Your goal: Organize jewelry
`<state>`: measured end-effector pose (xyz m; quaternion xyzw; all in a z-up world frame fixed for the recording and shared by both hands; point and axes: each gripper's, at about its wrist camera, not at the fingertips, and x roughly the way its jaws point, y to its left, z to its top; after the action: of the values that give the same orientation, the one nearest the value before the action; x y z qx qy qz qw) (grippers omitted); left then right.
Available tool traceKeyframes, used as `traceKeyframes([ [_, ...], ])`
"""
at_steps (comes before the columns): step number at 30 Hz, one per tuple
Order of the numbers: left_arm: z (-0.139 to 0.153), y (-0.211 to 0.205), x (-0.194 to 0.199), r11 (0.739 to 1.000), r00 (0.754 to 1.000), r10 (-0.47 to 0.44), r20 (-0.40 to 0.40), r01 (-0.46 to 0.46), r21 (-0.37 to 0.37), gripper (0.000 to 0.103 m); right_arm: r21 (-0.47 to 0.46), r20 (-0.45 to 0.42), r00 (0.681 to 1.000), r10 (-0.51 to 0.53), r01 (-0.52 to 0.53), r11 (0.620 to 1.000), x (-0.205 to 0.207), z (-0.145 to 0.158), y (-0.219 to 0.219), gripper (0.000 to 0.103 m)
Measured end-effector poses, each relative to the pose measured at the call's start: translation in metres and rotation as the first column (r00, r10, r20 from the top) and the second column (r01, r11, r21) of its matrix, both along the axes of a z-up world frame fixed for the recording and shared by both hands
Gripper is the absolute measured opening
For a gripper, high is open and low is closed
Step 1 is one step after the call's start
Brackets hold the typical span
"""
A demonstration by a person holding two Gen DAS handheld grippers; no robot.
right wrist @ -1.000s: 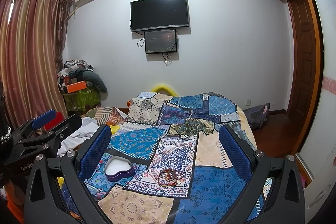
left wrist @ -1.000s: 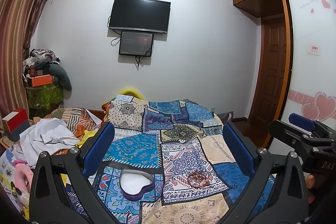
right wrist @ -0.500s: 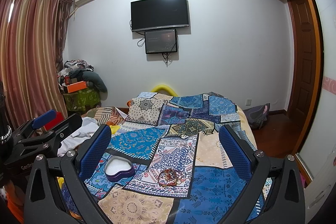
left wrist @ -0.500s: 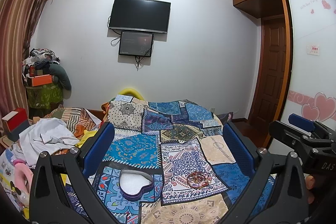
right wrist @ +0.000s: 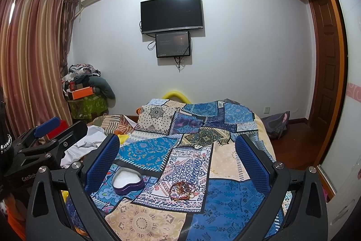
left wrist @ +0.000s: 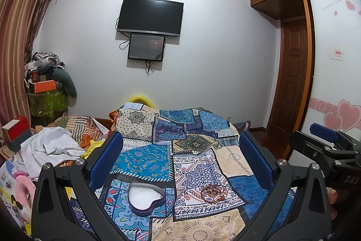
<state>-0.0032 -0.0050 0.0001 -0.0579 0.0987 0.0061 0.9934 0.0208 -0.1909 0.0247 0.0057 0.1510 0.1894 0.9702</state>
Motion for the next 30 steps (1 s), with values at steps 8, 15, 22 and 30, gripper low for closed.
traceKeyframes([
  [8,-0.001,-0.002,0.006,1.0,1.0,0.004,-0.011,-0.004,-0.002,0.103,-0.003,-0.009,1.0,-0.001,0.001,1.0,0.002,-0.007,0.002,0.102],
  [15,-0.013,0.003,0.027,0.999,0.997,0.039,-0.064,-0.039,-0.01,0.103,-0.008,-0.043,0.999,-0.024,0.024,1.0,0.016,-0.016,-0.004,0.102],
  [22,-0.044,0.005,0.071,1.0,0.978,0.023,-0.207,-0.025,-0.008,0.103,-0.078,-0.129,0.985,-0.117,0.108,0.991,0.044,-0.047,-0.017,0.102],
  [30,-0.098,-0.01,0.113,0.999,0.928,-0.041,-0.369,0.043,-0.001,0.103,-0.163,-0.26,0.95,-0.173,0.134,0.978,0.077,-0.088,-0.033,0.102],
])
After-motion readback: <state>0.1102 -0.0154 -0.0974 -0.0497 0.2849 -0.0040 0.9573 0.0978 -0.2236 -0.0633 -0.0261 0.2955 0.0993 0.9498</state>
